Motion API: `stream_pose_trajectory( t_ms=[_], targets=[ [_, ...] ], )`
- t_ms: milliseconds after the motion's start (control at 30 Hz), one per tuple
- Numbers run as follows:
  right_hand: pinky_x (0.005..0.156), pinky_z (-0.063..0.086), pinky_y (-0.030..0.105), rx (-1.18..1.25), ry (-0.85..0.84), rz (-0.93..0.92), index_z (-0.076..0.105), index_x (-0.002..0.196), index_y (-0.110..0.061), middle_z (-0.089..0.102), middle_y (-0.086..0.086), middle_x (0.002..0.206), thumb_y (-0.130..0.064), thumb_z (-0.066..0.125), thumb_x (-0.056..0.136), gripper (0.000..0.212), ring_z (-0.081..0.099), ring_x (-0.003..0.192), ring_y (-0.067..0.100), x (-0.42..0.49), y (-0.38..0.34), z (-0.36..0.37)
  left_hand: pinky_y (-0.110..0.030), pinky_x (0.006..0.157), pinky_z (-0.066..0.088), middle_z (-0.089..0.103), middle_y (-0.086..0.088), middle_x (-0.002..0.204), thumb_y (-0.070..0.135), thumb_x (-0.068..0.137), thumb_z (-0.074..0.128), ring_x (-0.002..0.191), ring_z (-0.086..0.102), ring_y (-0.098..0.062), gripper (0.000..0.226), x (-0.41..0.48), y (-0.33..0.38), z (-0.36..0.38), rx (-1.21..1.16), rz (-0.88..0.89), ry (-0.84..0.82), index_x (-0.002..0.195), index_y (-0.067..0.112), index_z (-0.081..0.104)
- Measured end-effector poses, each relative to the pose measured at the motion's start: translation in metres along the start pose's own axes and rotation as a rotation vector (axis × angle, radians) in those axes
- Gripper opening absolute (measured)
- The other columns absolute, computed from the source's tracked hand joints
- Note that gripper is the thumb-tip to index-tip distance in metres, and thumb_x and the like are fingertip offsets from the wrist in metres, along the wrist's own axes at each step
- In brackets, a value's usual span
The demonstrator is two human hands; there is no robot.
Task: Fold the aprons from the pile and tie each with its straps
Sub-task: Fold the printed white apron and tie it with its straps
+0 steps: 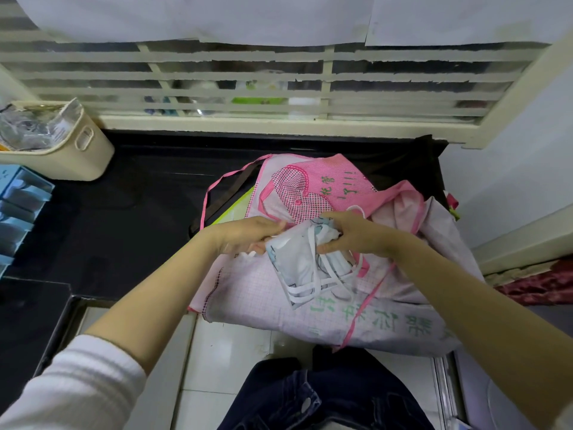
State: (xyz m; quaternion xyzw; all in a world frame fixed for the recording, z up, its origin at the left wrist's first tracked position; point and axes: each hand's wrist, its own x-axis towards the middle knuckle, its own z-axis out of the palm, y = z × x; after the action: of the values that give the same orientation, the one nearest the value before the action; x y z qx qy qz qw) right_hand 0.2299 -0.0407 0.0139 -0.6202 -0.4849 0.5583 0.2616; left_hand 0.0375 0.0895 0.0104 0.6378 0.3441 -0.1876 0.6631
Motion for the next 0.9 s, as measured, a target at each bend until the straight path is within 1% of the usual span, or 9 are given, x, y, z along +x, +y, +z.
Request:
stream_pose_trajectory(
  t_ms=[100, 200, 267, 333, 433, 567, 700, 833, 900],
  targets=[
    [0.070, 0.050, 0.016, -0.038, -0.033, 0.006, 0.055, 0.103, 0.002, 0.064, 0.002, 0.084, -0.001, 0.070, 0.081, 0.028, 0.060, 0.073, 0.000, 0.001, 0.004, 0.005, -0.015, 0.055, 0.033, 0.045, 0.002, 0.069, 0.053, 0.092, 0.042, 0.060, 0.038, -0.009, 0.044, 0.001, 0.008, 0.004, -0.044, -0.013, 0.045, 0.087, 0.014, 0.061],
    [0.079, 0.051, 0.026, -0.024, -0.017, 0.015, 0.056, 0.109, 0.003, 0.066, 0.012, 0.098, -0.002, 0.070, 0.081, 0.032, 0.061, 0.087, 0.013, 0.001, 0.007, 0.007, -0.020, 0.060, 0.028, 0.043, -0.001, 0.076, 0.060, 0.085, 0.055, 0.063, 0.035, -0.008, 0.052, -0.003, 0.015, 0.013, 0.157, 0.042, 0.061, 0.090, 0.008, 0.063],
    [0.082, 0.049, 0.029, -0.023, -0.013, 0.015, 0.056, 0.110, 0.002, 0.065, 0.013, 0.100, -0.003, 0.071, 0.081, 0.033, 0.060, 0.090, 0.017, 0.000, 0.008, 0.006, -0.023, 0.056, 0.022, 0.034, 0.004, 0.066, 0.052, 0.085, 0.062, 0.057, 0.029, -0.007, 0.043, -0.003, 0.020, 0.022, 0.286, 0.074, 0.109, 0.067, 0.016, 0.047],
    [0.083, 0.049, 0.032, -0.018, 0.002, 0.024, 0.055, 0.110, 0.006, 0.064, 0.020, 0.103, -0.004, 0.072, 0.080, 0.036, 0.059, 0.089, 0.018, 0.000, 0.010, 0.005, -0.020, 0.051, 0.022, 0.031, 0.008, 0.060, 0.043, 0.085, 0.066, 0.049, 0.031, -0.003, 0.044, 0.001, 0.022, 0.032, 0.386, 0.111, 0.177, 0.063, 0.019, 0.036],
    [0.085, 0.047, 0.045, -0.020, 0.040, 0.042, 0.050, 0.110, 0.013, 0.060, 0.030, 0.105, -0.009, 0.074, 0.078, 0.045, 0.057, 0.088, 0.021, 0.002, 0.014, 0.008, -0.014, 0.043, 0.026, 0.036, 0.009, 0.055, 0.036, 0.083, 0.070, 0.042, 0.039, 0.000, 0.039, 0.008, 0.023, 0.044, 0.477, 0.153, 0.294, 0.061, 0.022, 0.042],
    [0.076, 0.047, 0.028, -0.017, 0.101, 0.042, 0.052, 0.097, 0.007, 0.061, 0.011, 0.088, -0.012, 0.076, 0.077, 0.037, 0.057, 0.081, 0.017, 0.003, 0.022, 0.010, -0.017, 0.045, 0.027, 0.039, 0.006, 0.058, 0.030, 0.085, 0.067, 0.052, 0.037, -0.006, 0.035, 0.014, 0.023, 0.047, 0.575, 0.134, 0.372, 0.060, 0.019, 0.044],
    [0.094, 0.049, 0.044, 0.033, 0.214, 0.037, 0.050, 0.114, -0.001, 0.060, 0.018, 0.114, -0.018, 0.080, 0.074, 0.052, 0.059, 0.107, 0.031, 0.003, 0.026, 0.011, -0.021, 0.052, 0.029, 0.045, 0.003, 0.065, 0.026, 0.088, 0.064, 0.061, 0.041, -0.012, 0.022, 0.013, 0.023, 0.046, 0.527, 0.150, 0.402, 0.077, 0.009, 0.056],
    [0.099, 0.034, 0.023, -0.016, 0.286, 0.083, 0.028, 0.141, -0.012, 0.034, 0.000, 0.141, -0.023, 0.078, 0.075, 0.083, 0.037, 0.129, 0.014, -0.003, 0.033, 0.011, -0.016, 0.050, 0.029, 0.041, 0.008, 0.066, 0.017, 0.091, 0.059, 0.061, 0.039, -0.006, 0.031, 0.006, 0.024, 0.034, 0.488, 0.161, 0.511, 0.065, 0.022, 0.044],
    [0.097, 0.030, 0.016, -0.085, 0.520, 0.032, 0.031, 0.140, -0.008, 0.036, 0.002, 0.136, -0.022, 0.080, 0.074, 0.083, 0.036, 0.126, 0.014, -0.007, 0.040, 0.016, -0.018, 0.053, 0.027, 0.040, 0.009, 0.067, 0.015, 0.091, 0.058, 0.061, 0.038, -0.007, 0.034, 0.002, 0.023, 0.026, 0.450, 0.168, 0.595, 0.062, 0.024, 0.041]
  ],
)
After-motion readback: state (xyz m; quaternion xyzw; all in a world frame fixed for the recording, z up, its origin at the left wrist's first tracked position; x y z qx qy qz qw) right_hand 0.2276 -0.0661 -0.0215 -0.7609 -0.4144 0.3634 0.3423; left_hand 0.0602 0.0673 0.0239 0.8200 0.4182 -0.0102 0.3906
